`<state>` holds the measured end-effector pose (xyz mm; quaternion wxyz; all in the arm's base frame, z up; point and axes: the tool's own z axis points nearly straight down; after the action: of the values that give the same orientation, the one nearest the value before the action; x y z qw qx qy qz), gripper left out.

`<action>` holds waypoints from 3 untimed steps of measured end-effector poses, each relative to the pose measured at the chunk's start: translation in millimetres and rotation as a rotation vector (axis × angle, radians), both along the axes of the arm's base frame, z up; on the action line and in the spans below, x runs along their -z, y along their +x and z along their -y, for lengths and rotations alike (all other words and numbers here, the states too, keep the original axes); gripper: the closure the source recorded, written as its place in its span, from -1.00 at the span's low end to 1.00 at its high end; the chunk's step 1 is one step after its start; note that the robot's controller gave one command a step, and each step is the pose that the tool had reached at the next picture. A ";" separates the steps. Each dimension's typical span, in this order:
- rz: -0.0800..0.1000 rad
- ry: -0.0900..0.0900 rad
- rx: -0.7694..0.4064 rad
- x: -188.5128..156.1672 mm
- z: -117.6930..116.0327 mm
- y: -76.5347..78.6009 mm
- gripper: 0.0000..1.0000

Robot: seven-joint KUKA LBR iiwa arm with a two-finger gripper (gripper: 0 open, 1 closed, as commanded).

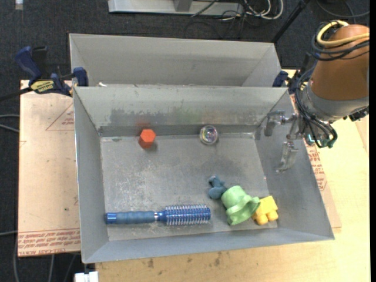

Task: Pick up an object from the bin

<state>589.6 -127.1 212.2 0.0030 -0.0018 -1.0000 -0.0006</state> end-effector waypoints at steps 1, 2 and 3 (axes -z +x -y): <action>0.001 0.003 -0.186 84.4 -30.9 -36.0 -1.00; 0.024 -0.003 -0.359 140.6 -48.5 -103.2 -1.00; 0.023 -0.002 -0.351 139.8 -92.6 -101.5 -1.00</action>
Offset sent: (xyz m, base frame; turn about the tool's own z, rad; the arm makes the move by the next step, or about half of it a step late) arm -0.0345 0.0292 -0.0809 -0.1870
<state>488.1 -34.5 72.4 -0.0082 0.1730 -0.9849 0.0011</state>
